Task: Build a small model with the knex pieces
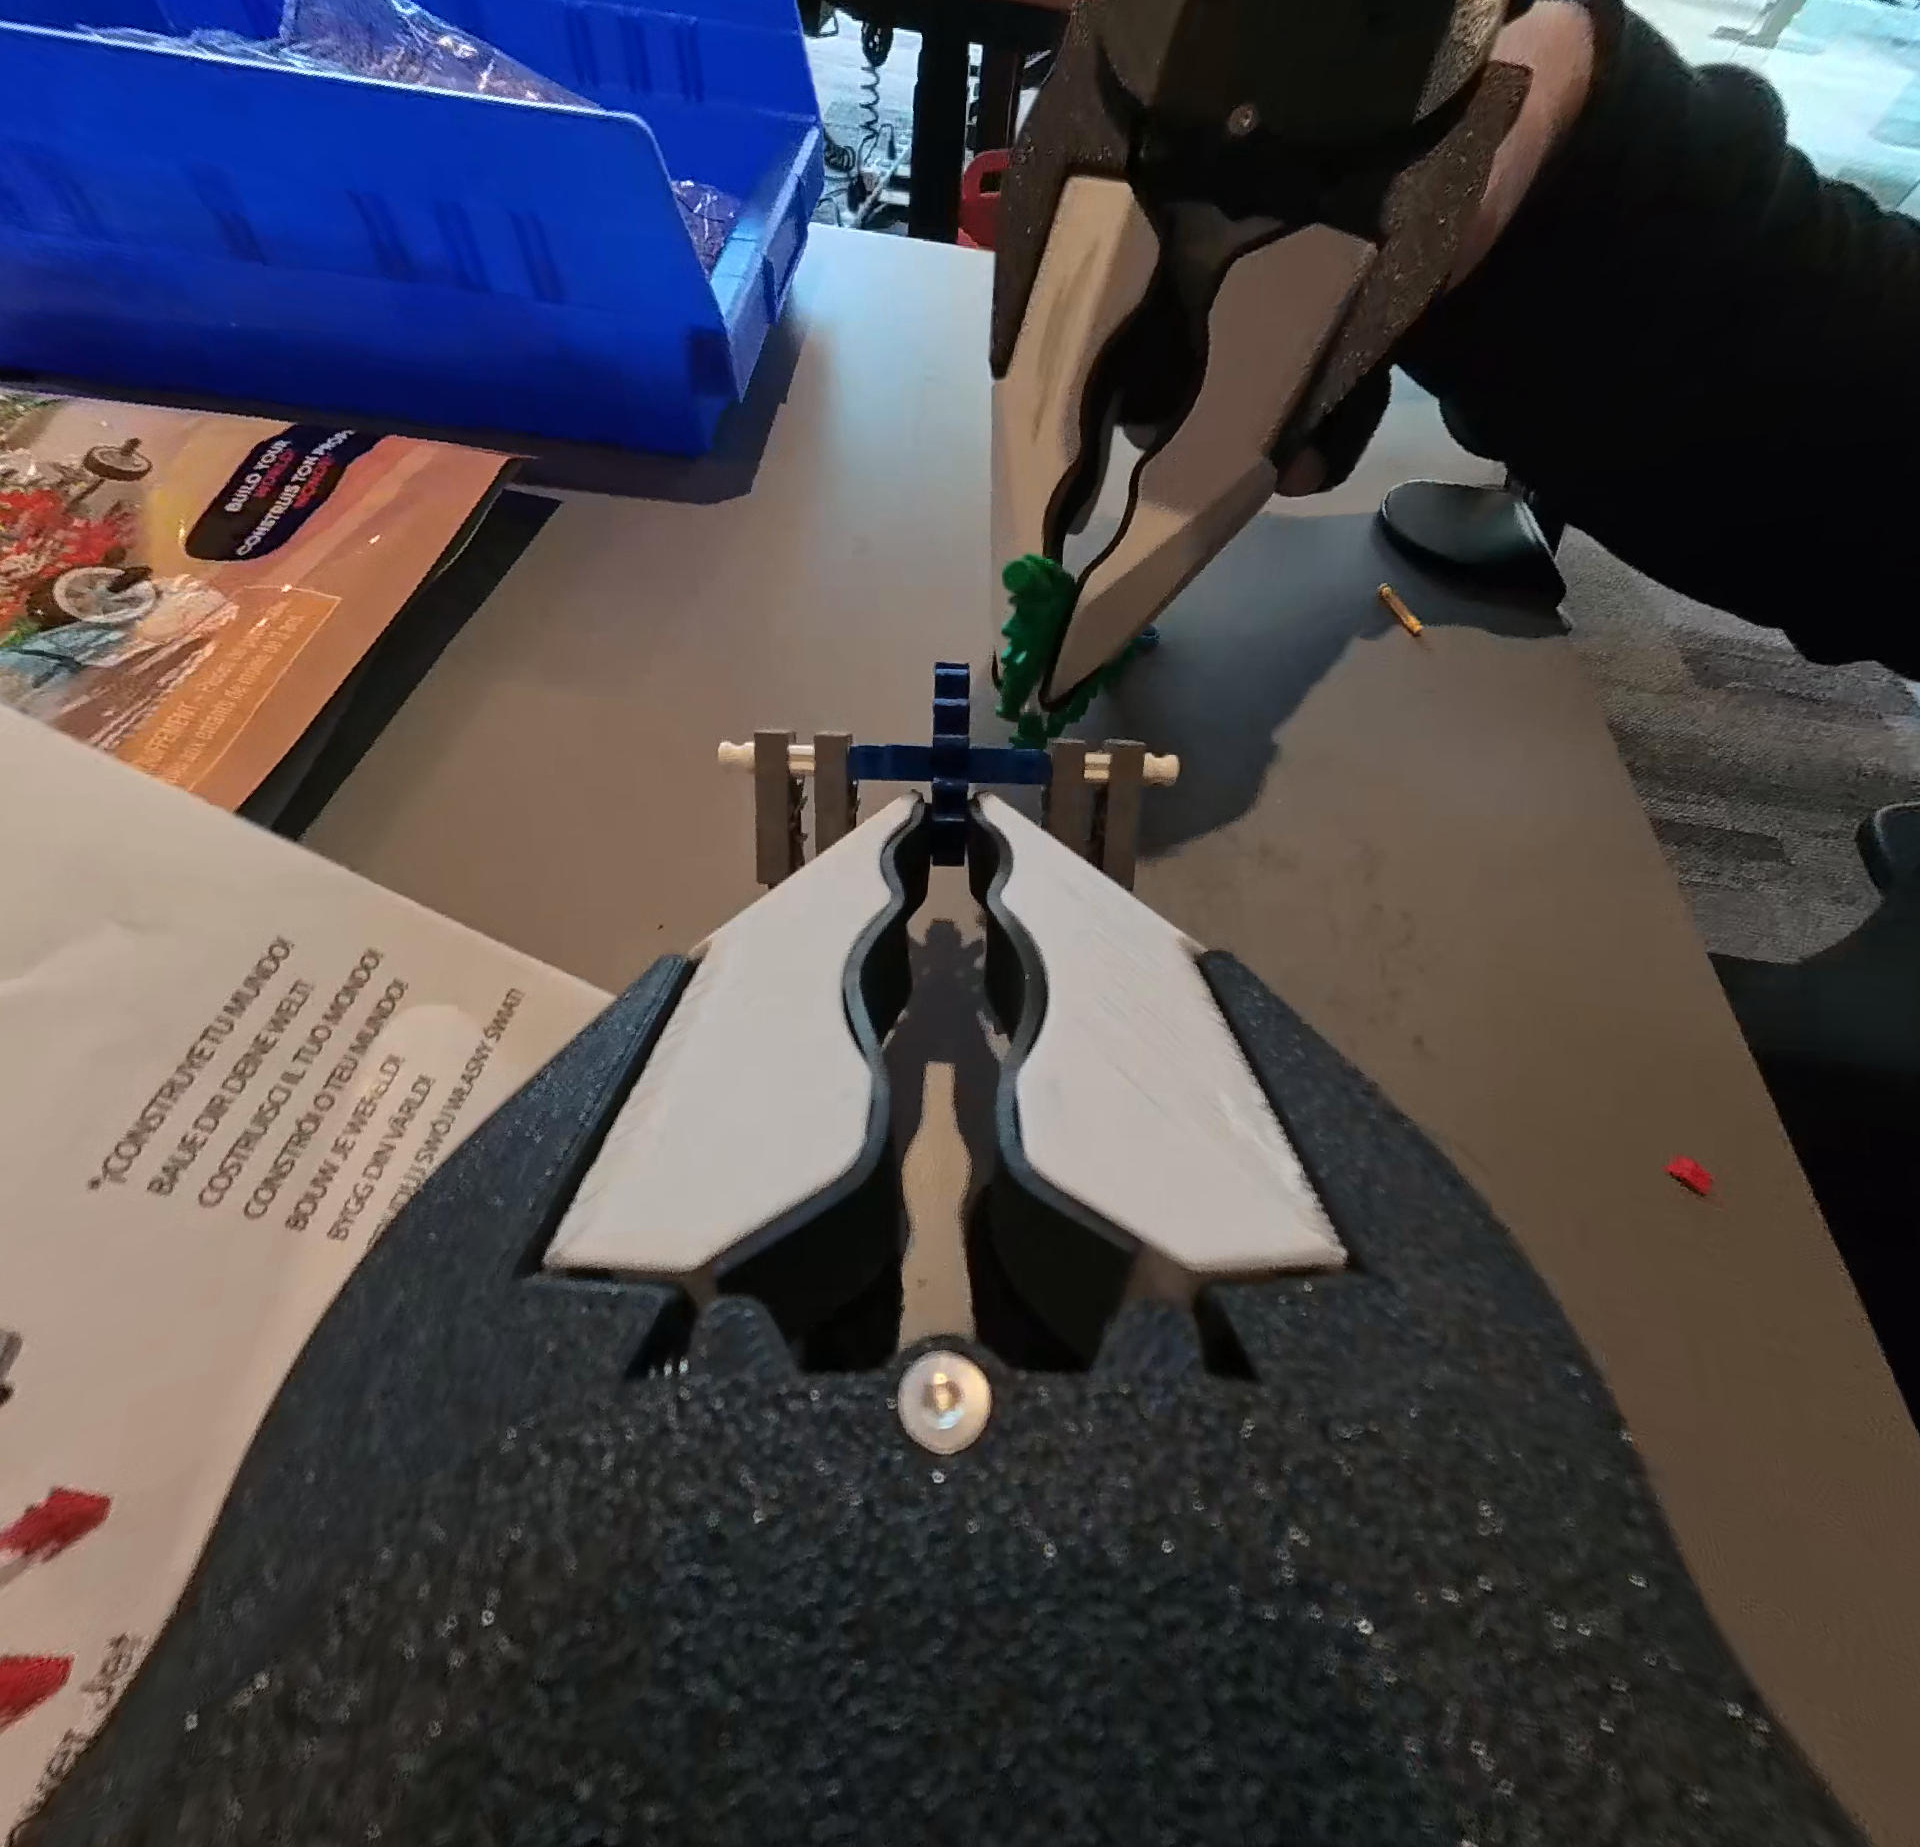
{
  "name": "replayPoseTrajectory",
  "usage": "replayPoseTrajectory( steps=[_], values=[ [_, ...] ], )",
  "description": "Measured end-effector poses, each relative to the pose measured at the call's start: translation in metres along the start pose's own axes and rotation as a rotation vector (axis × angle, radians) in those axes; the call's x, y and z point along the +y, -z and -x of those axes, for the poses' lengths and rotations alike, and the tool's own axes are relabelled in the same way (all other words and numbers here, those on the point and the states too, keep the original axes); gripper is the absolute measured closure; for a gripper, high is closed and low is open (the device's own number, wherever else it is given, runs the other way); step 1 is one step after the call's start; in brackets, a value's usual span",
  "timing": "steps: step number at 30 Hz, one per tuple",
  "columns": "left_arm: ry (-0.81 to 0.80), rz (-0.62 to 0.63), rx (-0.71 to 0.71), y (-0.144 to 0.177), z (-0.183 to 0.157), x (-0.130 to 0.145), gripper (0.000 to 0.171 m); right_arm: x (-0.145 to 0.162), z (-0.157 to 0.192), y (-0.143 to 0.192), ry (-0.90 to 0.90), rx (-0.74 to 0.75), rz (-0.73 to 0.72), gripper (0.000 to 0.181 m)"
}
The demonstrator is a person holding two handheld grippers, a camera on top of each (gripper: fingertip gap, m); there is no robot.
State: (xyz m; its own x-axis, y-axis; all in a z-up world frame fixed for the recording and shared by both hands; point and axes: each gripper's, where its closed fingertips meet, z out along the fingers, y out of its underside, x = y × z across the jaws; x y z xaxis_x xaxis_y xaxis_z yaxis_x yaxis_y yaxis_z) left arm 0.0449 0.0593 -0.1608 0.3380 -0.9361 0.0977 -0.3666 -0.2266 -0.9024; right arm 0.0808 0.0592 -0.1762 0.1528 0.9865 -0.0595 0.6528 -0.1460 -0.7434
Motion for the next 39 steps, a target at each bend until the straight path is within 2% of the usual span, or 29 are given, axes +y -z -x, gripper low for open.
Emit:
replayPoseTrajectory(
  steps=[8,21,32,39],
  values=[
    [-0.029,0.008,0.05,0.003,-0.006,0.003,0.166,0.0,0.001,-0.011,0.001,-0.047,0.027,0.176],
    [-0.055,0.029,0.037,0.005,-0.007,0.006,0.165,0.0,0.005,-0.012,0.053,-0.071,0.052,0.176],
    [-0.061,0.037,0.032,0.02,-0.008,0.013,0.165,-0.005,0.013,-0.019,0.125,-0.095,0.083,0.176],
    [-0.055,0.028,0.02,0.023,-0.006,0.01,0.154,-0.007,0.014,-0.025,0.157,-0.105,0.102,0.176]
  ],
)
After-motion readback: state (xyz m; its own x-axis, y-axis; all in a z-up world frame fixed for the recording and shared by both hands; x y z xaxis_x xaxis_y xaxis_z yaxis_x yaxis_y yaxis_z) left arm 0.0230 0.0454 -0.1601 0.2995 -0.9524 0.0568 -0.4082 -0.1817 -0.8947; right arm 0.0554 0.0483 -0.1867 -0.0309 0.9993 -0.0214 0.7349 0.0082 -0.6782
